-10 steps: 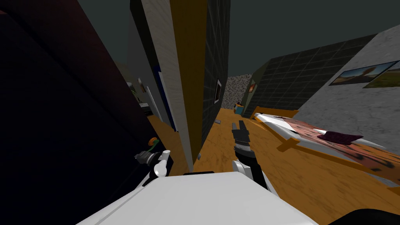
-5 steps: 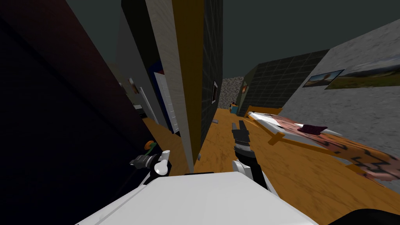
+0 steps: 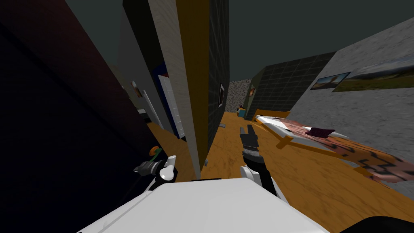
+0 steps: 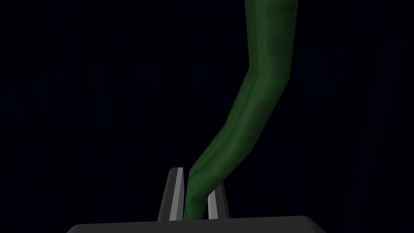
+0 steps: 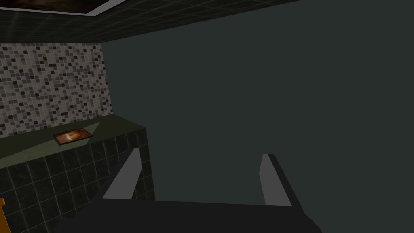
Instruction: Push the door open
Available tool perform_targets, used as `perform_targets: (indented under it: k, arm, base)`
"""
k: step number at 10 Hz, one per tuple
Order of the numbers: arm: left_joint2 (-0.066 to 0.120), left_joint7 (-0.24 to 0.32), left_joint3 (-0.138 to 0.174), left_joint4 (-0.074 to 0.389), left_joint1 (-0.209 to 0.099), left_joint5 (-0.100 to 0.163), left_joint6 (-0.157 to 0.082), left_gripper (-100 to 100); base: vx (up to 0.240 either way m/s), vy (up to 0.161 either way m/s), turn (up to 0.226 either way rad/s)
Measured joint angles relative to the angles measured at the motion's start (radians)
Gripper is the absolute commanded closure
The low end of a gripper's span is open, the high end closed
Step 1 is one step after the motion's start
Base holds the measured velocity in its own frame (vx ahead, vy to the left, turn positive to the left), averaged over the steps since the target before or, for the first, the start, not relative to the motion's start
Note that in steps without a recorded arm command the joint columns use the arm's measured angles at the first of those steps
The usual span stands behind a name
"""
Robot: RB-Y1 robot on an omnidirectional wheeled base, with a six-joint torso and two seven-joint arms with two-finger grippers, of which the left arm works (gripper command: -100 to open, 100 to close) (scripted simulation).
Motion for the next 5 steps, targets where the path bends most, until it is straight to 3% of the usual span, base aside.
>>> perform_targets:
  k: [4, 5]
  arm:
    - [0.001, 0.001, 0.0, 0.003, 0.0, 0.0, -0.001, 100]
    - [0.001, 0.001, 0.001, 0.003, 0.001, 0.001, -0.002, 100]
  base:
    - [-0.002, 0.004, -0.012]
    - [-0.026, 0.063, -0.178]
